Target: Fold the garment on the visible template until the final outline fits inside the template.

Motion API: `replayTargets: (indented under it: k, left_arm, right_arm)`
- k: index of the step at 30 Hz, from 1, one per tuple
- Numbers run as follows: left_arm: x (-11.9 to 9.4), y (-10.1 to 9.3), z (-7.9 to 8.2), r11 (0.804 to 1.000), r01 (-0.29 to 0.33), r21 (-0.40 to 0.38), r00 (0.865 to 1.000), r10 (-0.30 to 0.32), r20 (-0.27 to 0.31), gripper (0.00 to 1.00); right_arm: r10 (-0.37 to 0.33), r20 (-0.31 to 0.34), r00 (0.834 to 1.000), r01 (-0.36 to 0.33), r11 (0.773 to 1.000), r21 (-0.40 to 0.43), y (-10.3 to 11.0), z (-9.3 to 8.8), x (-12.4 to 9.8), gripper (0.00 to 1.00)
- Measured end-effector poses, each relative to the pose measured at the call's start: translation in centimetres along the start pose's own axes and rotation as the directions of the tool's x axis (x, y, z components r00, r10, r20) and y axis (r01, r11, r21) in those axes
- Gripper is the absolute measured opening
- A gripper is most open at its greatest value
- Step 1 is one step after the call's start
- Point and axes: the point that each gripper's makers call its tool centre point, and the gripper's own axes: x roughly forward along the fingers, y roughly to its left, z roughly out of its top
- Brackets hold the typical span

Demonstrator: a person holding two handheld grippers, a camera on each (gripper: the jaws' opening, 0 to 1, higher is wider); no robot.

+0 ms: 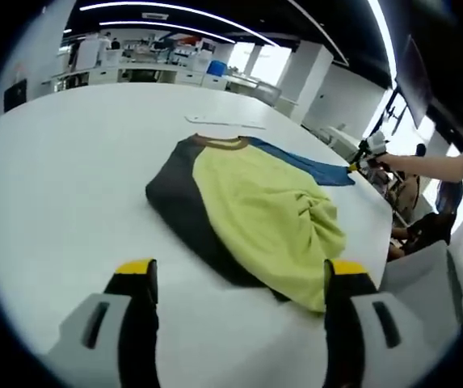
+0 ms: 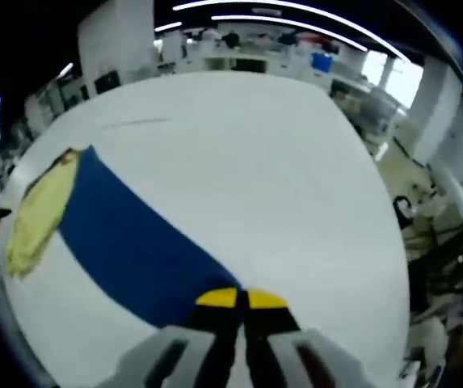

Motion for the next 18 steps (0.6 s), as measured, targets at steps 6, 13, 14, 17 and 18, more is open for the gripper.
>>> replayTargets:
  k: [6,13,14,17,18]
  left_arm:
    - [-0.2,0.4,-0.2,1.000,-0.008,-0.005,1.000,0.008,-0.002,0.82]
    - [-0.3,0.5,-0.3,1.000,-0.013,-0.011,1.000,0.013,0.002,0.82]
    - [-0.3,0.5,-0.3,1.000,-0.013,-0.012,1.000,0.013,0.002,0.82]
    - [-0.2,0.5,-0.3,1.000,-0.014,-0.012,1.000,0.014,0.002,0.82]
    - [-0.2,0.5,-0.3,1.000,-0.014,-0.013,1.000,0.014,0.002,0.82]
  right_arm:
    - [-0.023,-0.014,1.000,0.023,1.000,0.009,-0.6,-0.1,0.4,0.00]
    - [-0.045,-0.021,0.999,0.045,0.999,-0.003,-1.4,0.2,1.6,0.00]
    - [-0.046,-0.025,0.999,0.046,0.999,-0.006,-1.6,0.3,2.0,0.00]
    - [-0.047,-0.035,0.998,0.046,0.999,-0.021,-1.7,0.2,1.7,0.00]
    - [-0.048,-0.037,0.998,0.047,0.999,-0.023,-1.7,0.2,1.7,0.00]
